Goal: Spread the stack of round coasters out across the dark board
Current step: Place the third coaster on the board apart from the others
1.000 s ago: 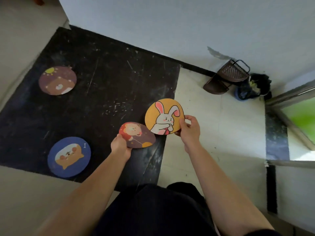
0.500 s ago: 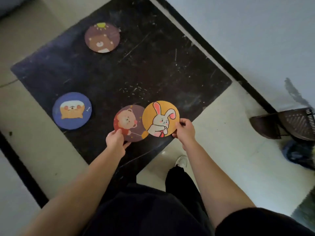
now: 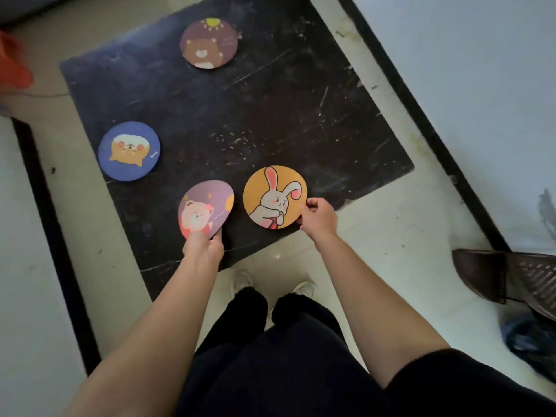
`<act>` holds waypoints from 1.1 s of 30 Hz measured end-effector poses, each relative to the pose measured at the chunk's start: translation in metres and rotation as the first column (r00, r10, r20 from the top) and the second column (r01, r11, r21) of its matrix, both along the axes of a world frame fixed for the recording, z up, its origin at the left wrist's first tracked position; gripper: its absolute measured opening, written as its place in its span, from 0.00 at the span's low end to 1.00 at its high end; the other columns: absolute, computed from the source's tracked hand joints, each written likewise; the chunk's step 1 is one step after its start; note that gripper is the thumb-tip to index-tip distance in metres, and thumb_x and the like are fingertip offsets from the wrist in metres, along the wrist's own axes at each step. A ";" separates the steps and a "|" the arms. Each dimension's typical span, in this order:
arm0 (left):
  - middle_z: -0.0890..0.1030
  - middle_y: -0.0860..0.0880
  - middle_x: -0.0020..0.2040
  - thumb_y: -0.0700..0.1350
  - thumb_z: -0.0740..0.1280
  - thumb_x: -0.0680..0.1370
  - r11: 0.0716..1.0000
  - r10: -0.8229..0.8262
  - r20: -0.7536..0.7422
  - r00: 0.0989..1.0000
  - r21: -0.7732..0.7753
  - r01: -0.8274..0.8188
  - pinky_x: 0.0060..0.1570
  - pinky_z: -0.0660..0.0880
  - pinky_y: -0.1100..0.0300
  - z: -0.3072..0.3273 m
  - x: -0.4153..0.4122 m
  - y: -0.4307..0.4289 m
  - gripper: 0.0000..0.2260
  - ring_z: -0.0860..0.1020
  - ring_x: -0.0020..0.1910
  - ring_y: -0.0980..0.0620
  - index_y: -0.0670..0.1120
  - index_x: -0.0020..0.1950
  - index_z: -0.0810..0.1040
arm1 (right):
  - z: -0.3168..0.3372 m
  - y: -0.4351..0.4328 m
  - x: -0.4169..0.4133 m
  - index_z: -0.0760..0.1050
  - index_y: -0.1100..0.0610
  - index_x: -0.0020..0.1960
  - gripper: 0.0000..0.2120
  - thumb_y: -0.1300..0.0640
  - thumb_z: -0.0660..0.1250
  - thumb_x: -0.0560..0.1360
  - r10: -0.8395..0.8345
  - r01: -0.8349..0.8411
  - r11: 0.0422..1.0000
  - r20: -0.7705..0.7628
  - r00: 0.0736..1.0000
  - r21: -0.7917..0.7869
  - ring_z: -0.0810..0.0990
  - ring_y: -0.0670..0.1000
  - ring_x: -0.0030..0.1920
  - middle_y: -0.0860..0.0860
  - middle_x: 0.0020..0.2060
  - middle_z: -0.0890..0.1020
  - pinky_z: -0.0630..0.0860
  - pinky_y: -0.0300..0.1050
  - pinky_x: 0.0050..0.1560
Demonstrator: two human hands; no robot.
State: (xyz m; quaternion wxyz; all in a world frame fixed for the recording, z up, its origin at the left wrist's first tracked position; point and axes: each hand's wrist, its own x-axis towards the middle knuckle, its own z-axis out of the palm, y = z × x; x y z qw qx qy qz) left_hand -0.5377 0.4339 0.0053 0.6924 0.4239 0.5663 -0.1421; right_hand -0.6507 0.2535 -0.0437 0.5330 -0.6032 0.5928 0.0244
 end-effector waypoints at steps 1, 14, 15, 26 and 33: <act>0.79 0.41 0.64 0.33 0.68 0.77 0.998 0.048 -0.004 0.999 -0.039 -0.048 0.52 0.81 0.48 0.001 0.001 -0.002 0.22 0.80 0.59 0.41 0.43 0.71 0.72 | 0.000 0.000 0.000 0.77 0.53 0.59 0.09 0.56 0.66 0.78 0.048 -0.048 0.999 -0.018 0.999 -0.018 0.83 0.53 0.50 0.51 0.53 0.83 0.82 0.54 0.53; 0.82 0.45 0.53 0.43 0.65 0.78 0.801 -0.594 -0.054 0.802 0.054 0.597 0.57 0.79 0.47 -0.024 0.016 -0.026 0.04 0.82 0.53 0.47 0.44 0.51 0.77 | 0.009 -0.024 0.013 0.64 0.50 0.76 0.26 0.54 0.64 0.79 0.360 -0.390 0.913 -0.213 0.908 -0.122 0.78 0.54 0.59 0.54 0.64 0.75 0.76 0.49 0.57; 0.83 0.45 0.53 0.43 0.64 0.78 0.784 -0.616 -0.050 0.787 0.062 0.618 0.56 0.79 0.47 -0.026 0.015 -0.029 0.05 0.82 0.53 0.47 0.44 0.52 0.77 | 0.009 -0.024 0.016 0.63 0.50 0.76 0.25 0.54 0.63 0.80 0.396 -0.426 0.897 -0.214 0.893 -0.118 0.78 0.55 0.58 0.55 0.65 0.73 0.76 0.50 0.59; 0.82 0.45 0.55 0.45 0.64 0.78 0.771 -0.623 -0.082 0.778 0.105 0.629 0.48 0.82 0.52 -0.036 0.003 -0.033 0.15 0.82 0.51 0.49 0.43 0.64 0.74 | 0.013 -0.013 0.017 0.69 0.51 0.72 0.19 0.58 0.60 0.81 0.449 -0.484 0.868 -0.246 0.859 -0.108 0.78 0.56 0.58 0.56 0.67 0.68 0.76 0.46 0.58; 0.76 0.49 0.62 0.37 0.64 0.79 0.776 -0.532 -0.125 0.837 0.322 0.542 0.39 0.82 0.58 -0.023 0.026 -0.042 0.19 0.79 0.37 0.54 0.48 0.70 0.69 | 0.031 -0.028 0.033 0.71 0.52 0.69 0.18 0.51 0.64 0.80 0.405 -0.436 0.894 -0.231 0.885 -0.101 0.77 0.54 0.54 0.57 0.66 0.71 0.74 0.44 0.51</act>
